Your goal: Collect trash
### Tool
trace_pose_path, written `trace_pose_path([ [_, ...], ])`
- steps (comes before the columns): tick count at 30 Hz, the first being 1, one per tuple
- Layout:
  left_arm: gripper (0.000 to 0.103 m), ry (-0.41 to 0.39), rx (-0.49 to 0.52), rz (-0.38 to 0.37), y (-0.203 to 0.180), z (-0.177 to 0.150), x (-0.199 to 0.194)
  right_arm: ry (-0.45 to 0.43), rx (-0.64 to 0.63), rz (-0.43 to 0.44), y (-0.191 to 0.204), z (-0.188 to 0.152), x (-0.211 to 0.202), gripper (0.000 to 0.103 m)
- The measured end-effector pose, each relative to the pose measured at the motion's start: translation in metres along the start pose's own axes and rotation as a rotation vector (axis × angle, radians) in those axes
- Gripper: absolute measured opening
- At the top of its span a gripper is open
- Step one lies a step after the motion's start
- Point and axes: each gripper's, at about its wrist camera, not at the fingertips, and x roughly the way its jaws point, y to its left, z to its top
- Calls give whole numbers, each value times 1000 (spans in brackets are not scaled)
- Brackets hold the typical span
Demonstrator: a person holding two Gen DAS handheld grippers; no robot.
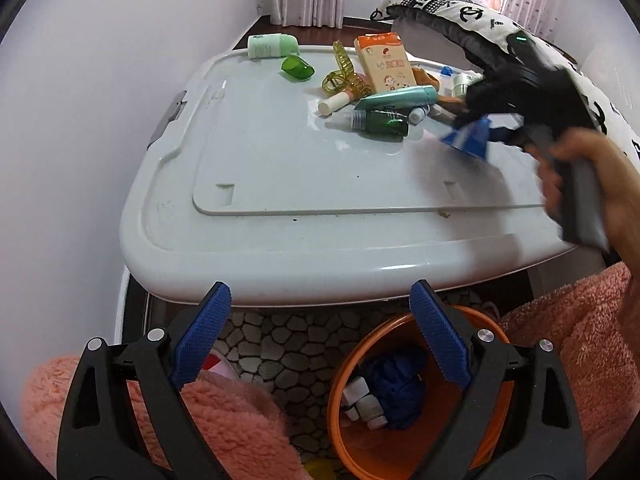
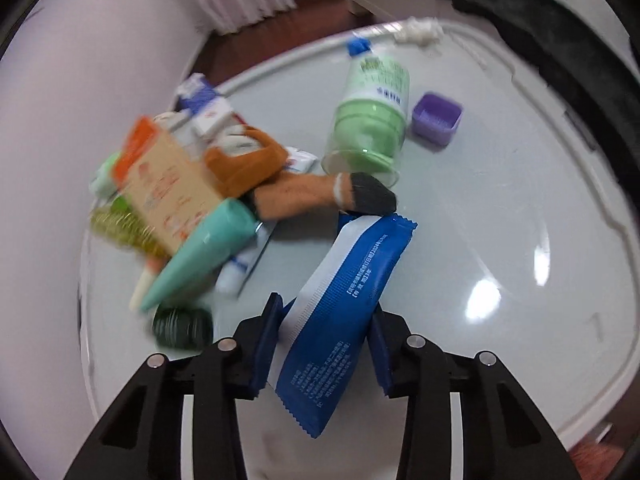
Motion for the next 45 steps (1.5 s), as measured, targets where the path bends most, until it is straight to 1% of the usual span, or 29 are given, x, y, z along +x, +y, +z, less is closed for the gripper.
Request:
trace_pose_path([
  [3,89,-1,23,-22,-5,6,2,-38,-49,41,-9,-19,-33,40],
  [5,89,14,60,-29,-13,17,9,-71,-68,82,-24,-35,-63,40],
  [7,89,7,119,17,-26,39,20,-92,-86,120,-32,-41,-79,40],
  [9,89,8,168,12,-39,63,34,-102,-90,155,-39,-41,-93,41],
  [11,89,30,250,18,-58,94,53,-119,-100,191,-43,-48,-107,41],
  [14,89,52,367,60,-82,133,82,-129,-110,202,-59,-52,-114,41],
  [17,89,69,420,79,-99,163,105,-177,-136,178,-69,-56,-119,41],
  [19,89,104,457,89,-110,181,126,-186,-124,192,-77,-57,-117,41],
  [21,88,154,484,100,-116,191,146,-174,-103,226,-83,-57,-113,42],
  [22,81,170,490,101,-118,195,153,-171,-100,237,-84,-56,-112,42],
  [23,76,199,486,81,-117,198,162,-168,-98,246,-86,-56,-110,42],
  [24,65,230,477,63,-116,199,169,-162,-90,252,-88,-56,-107,42],
  [25,59,265,469,47,-115,198,177,-157,-84,260,-90,-55,-104,42],
  [26,58,256,469,32,-115,197,179,-150,-77,267,-91,-54,-102,42],
  [27,50,246,463,13,-115,199,178,-142,-67,272,-93,-53,-99,42],
  [28,38,247,459,4,-115,200,179,-140,-63,277,-93,-52,-98,42],
  [29,29,237,459,7,-116,200,178,-137,-63,279,-94,-52,-97,42],
  [30,17,223,448,22,-114,202,176,-136,-60,278,-94,-51,-96,42],
  [32,17,241,388,-48,-106,204,171,-134,-59,280,-93,-52,-95,42],
  [33,17,233,373,-67,-102,203,165,-135,-61,278,-93,-53,-96,42],
  [35,17,215,373,-71,-98,199,154,-139,-68,281,-90,-55,-98,42],
  [38,17,184,317,-109,-87,195,130,-152,-75,277,-86,-59,-103,42],
  [40,16,159,278,-143,-76,191,108,-156,-87,277,-80,-63,-109,42],
  [43,16,118,254,-182,-64,179,73,-177,-124,272,-68,-70,-123,42],
  [45,16,97,248,-200,-63,169,51,-188,-156,270,-59,-76,-135,42],
])
